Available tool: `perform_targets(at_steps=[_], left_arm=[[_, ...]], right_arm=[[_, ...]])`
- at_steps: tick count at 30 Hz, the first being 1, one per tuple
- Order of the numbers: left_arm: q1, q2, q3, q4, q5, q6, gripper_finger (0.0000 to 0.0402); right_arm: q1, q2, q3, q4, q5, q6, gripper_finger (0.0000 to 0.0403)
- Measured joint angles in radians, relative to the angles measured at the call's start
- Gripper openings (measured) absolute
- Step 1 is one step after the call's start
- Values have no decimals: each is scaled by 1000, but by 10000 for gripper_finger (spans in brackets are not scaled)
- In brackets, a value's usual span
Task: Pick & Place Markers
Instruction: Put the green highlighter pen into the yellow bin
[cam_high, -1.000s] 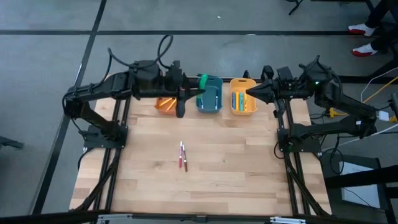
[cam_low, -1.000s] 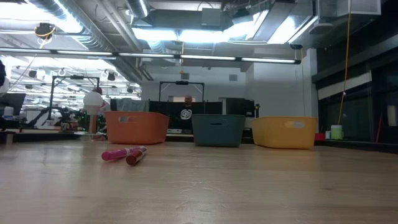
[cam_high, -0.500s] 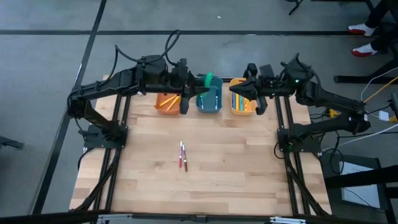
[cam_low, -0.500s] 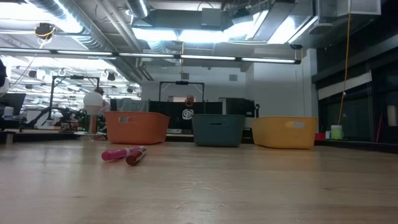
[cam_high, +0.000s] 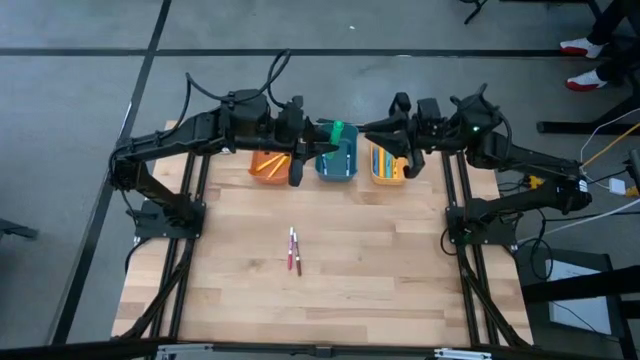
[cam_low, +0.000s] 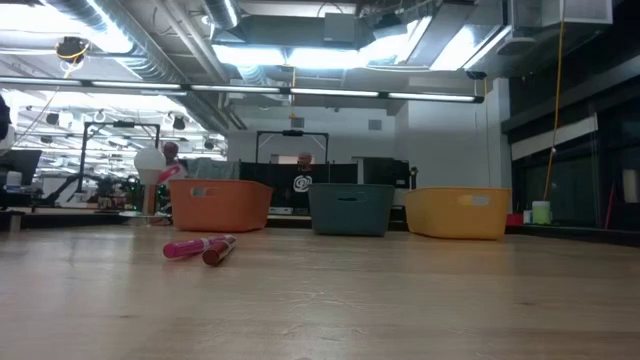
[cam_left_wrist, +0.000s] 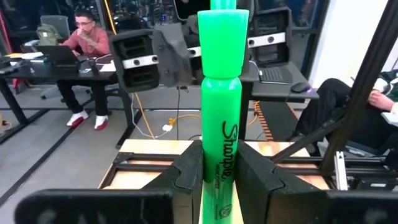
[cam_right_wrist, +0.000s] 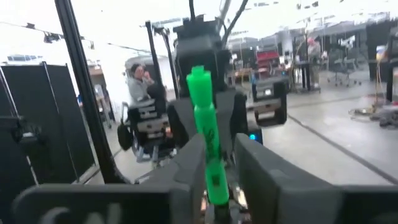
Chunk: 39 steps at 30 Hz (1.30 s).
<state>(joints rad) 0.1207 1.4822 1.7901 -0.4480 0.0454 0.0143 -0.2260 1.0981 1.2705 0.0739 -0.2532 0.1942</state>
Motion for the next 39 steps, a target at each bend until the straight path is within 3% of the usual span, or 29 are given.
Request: perform_targets(at_steps=[9,18,32,39], left_arm=[[3,0,0,3,2,0,63],[32,0,0,4,38,-16,63],[46,0,0,4,53,-19,63],[46,0,0,4,53,-19,63]], right_arm=[[0,10,0,53,51,45,180],[0,79,0,108,46,86,238],[0,137,2,195,40,58,252],[0,191,88,159,22,37,252]])
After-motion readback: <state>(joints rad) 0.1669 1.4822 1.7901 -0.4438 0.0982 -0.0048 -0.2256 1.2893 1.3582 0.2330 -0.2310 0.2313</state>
